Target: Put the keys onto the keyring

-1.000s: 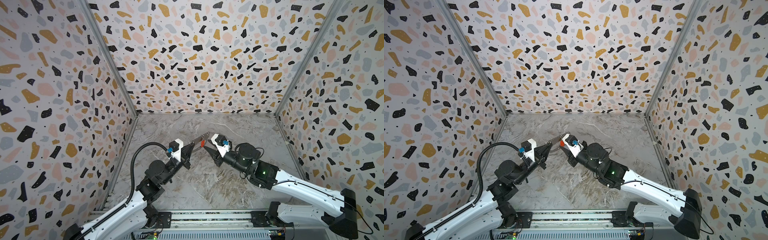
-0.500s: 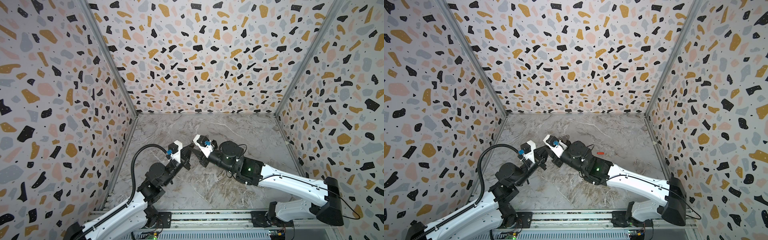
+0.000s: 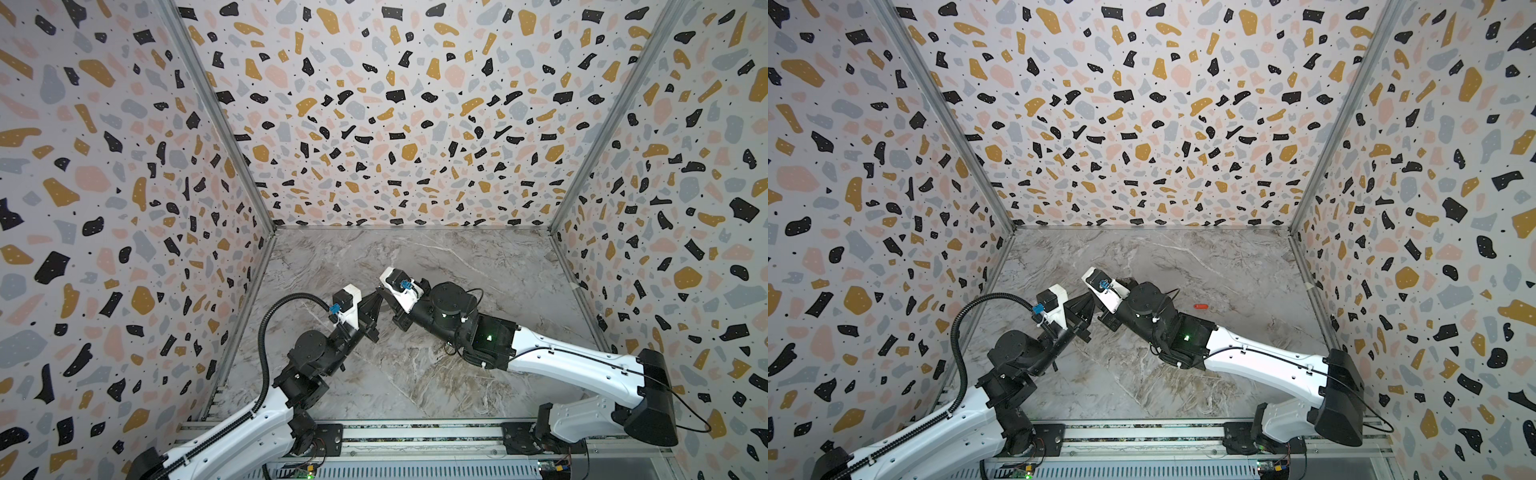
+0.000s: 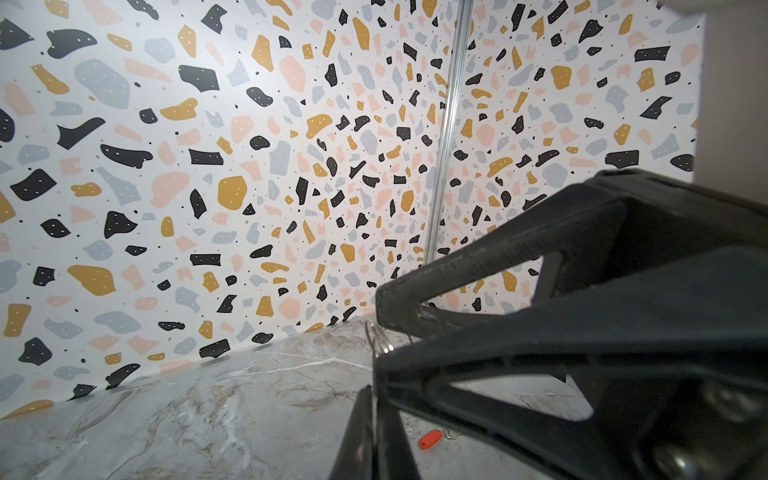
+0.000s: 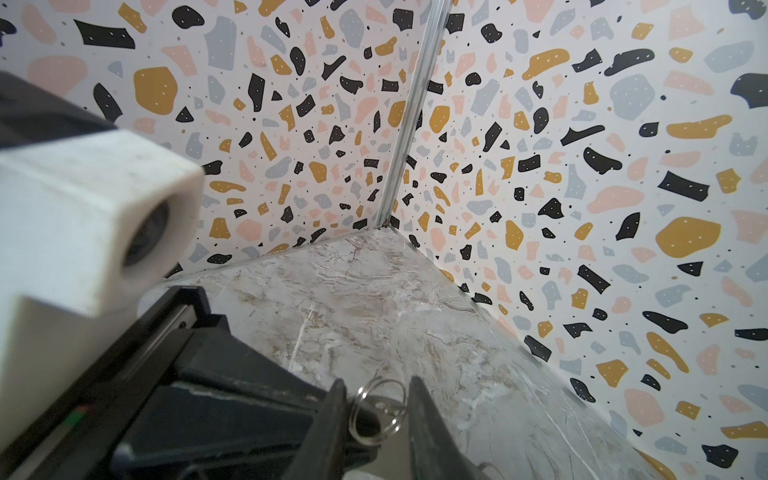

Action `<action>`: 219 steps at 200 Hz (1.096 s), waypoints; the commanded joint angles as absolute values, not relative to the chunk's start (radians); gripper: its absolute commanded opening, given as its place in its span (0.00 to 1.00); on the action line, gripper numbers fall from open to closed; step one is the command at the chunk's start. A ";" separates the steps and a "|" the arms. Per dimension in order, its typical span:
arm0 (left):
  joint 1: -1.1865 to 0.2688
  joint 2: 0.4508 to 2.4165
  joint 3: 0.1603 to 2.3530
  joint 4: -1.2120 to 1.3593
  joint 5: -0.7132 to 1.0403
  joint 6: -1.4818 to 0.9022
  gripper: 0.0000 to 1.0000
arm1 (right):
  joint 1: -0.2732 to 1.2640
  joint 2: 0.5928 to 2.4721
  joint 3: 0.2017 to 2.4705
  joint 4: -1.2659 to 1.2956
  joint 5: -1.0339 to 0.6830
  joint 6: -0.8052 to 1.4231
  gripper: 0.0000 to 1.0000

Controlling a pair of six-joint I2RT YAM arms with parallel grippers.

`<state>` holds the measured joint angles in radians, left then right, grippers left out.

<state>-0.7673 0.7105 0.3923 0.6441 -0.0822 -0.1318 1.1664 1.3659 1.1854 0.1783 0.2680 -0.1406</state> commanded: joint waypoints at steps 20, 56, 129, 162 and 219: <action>-0.770 0.690 0.393 0.748 -0.094 -0.115 0.00 | 1.168 1.350 1.223 0.144 0.319 -0.153 0.14; -0.773 0.693 0.396 0.750 -0.092 -0.115 0.00 | 1.168 1.337 1.214 0.145 0.321 -0.152 0.02; -0.773 0.677 0.395 0.735 -0.082 -0.112 0.00 | 1.133 1.297 1.192 0.157 0.285 -0.139 0.00; -0.772 0.672 0.399 0.729 -0.055 -0.109 0.00 | 1.087 1.265 1.174 0.170 0.190 -0.121 0.00; -0.774 0.659 0.390 0.740 -0.058 -0.106 0.00 | 1.056 1.243 1.152 0.175 0.091 -0.096 0.00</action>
